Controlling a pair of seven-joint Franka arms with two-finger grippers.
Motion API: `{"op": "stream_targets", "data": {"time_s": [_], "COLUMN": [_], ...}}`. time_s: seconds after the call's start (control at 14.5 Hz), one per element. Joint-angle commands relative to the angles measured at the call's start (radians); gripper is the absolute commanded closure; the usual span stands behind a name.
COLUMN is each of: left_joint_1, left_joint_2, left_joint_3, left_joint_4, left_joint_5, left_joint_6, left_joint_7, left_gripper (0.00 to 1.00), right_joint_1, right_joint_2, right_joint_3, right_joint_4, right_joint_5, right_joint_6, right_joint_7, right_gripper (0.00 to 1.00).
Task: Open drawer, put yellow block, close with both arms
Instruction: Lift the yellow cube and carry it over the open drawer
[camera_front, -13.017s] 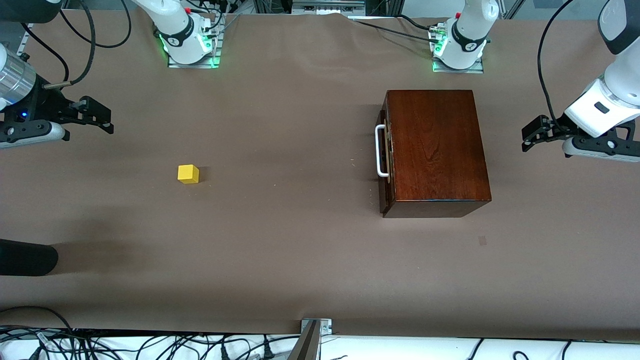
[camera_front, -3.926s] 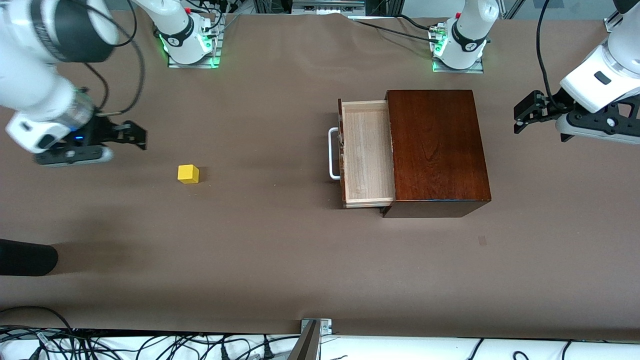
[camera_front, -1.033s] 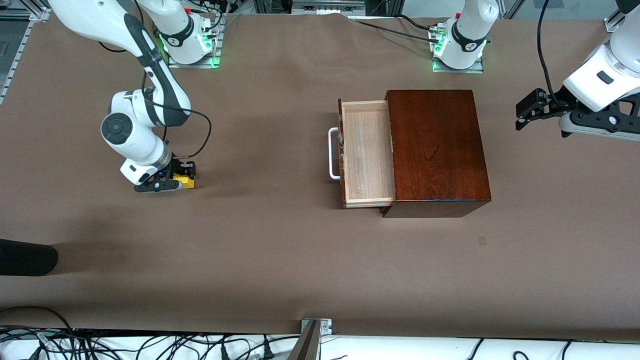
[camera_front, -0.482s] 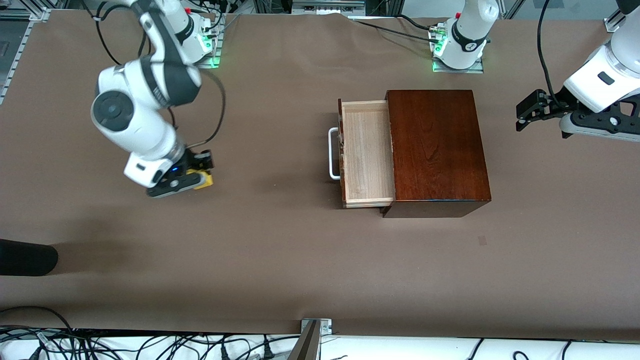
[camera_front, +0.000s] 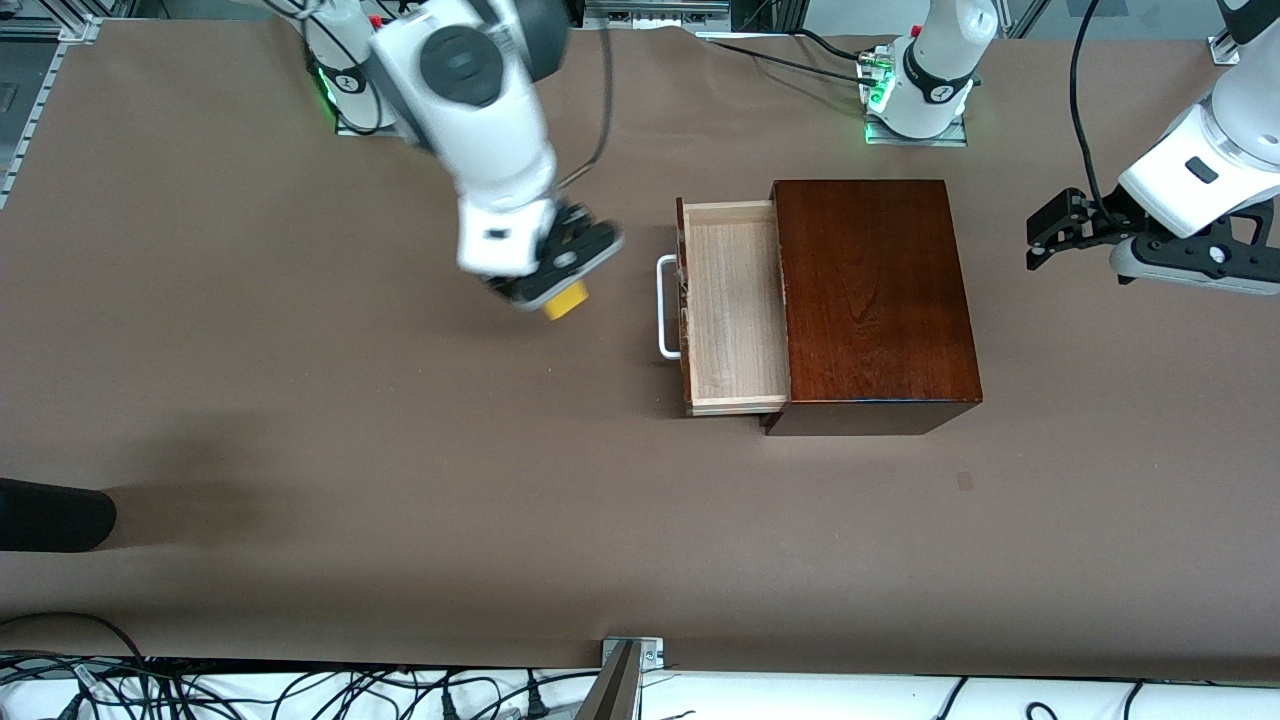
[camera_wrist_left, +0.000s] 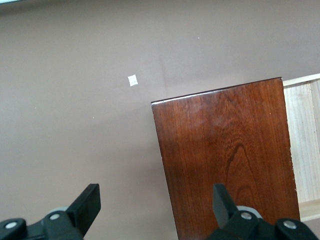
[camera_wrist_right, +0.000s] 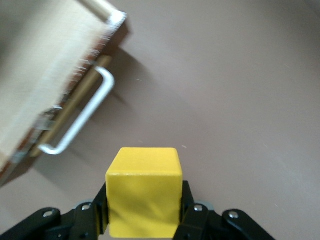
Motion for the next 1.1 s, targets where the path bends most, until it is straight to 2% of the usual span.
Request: {"op": "stream_targets", "data": {"time_s": [0.0, 0.28, 0.41, 0.69, 0.83, 1.03], "left_joint_1": [0.008, 0.008, 0.008, 0.008, 0.006, 0.006], "left_joint_2": [0.022, 0.023, 0.025, 0.025, 0.025, 0.025], "left_joint_3": [0.000, 0.000, 0.000, 0.001, 0.000, 0.000], "left_joint_4": [0.051, 0.053, 0.053, 0.053, 0.053, 0.053], "left_joint_5": [-0.027, -0.027, -0.027, -0.027, -0.027, -0.025], "left_joint_6": [-0.019, -0.019, -0.019, -0.019, -0.019, -0.019], "left_joint_7": [-0.006, -0.006, -0.006, -0.006, -0.006, -0.006], "left_gripper": [0.00, 0.00, 0.00, 0.00, 0.00, 0.00], "right_joint_1": [0.046, 0.157, 0.214, 0.300, 0.322, 0.337], "right_joint_2": [0.049, 0.104, 0.147, 0.207, 0.261, 0.385], "right_joint_3": [-0.004, -0.005, -0.005, -0.007, -0.005, -0.007], "right_joint_4": [0.084, 0.155, 0.193, 0.198, 0.248, 0.375], "right_joint_5": [-0.009, -0.026, -0.081, -0.156, -0.219, -0.230], "right_joint_6": [-0.019, 0.004, 0.004, 0.039, 0.041, 0.043], "right_joint_7": [-0.045, -0.088, -0.099, -0.109, -0.134, -0.218], "right_gripper": [1.00, 1.00, 1.00, 1.00, 1.00, 1.00]}}
